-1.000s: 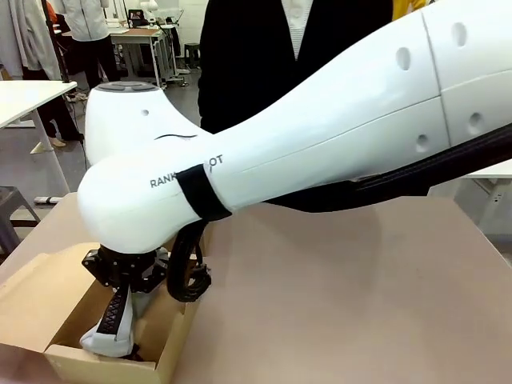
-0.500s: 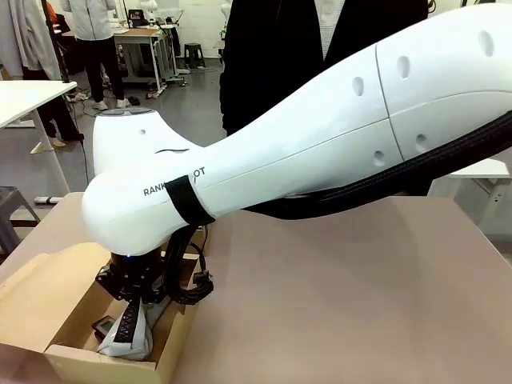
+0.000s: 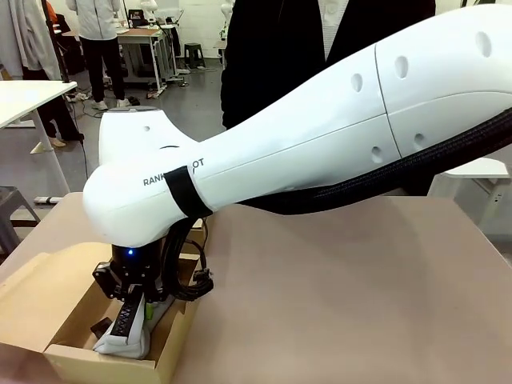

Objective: Place items inside the box.
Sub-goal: Pick up a Pencil pouch or Stapler and place it inside the Mailer Box closest to the robot.

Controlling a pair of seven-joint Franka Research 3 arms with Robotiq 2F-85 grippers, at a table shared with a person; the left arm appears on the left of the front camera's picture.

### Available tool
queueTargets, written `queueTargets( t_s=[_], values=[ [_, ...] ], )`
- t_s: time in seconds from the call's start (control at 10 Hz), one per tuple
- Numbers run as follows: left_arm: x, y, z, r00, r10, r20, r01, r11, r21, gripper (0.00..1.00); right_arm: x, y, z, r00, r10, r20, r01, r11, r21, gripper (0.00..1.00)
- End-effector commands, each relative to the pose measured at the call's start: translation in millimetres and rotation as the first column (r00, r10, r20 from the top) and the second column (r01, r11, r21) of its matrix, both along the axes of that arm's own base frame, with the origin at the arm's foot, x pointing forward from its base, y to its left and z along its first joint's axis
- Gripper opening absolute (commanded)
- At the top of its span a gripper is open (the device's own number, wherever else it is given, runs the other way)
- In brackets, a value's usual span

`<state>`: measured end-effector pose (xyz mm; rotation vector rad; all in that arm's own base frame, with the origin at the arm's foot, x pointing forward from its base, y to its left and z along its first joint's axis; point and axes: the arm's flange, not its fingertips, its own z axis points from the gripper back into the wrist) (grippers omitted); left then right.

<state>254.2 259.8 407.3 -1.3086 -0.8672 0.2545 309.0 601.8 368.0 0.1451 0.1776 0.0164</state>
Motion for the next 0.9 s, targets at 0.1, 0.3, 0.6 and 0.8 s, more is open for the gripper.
queueTargets(
  t_s=[0.1,0.3,0.6,0.8],
  values=[
    [1,-2,1,1.000,0.007,0.029,-0.007,1.000,-0.008,1.00,-5,-20,12,1.000,-0.005,0.027,0.003,0.997,0.075,1.00],
    [1,-2,1,1.000,0.007,0.029,-0.007,1.000,-0.008,1.00,-11,-44,30,0.999,-0.010,0.034,0.005,0.992,0.127,1.00],
    [1,-2,1,1.000,0.007,0.029,-0.007,1.000,-0.008,1.00,-31,-125,81,0.988,0.150,0.031,-0.153,0.979,0.132,1.00],
    [1,-2,1,1.000,0.007,0.029,-0.007,1.000,-0.008,1.00,-61,-213,109,0.996,0.026,0.084,-0.054,0.932,0.357,1.00]
  ],
)
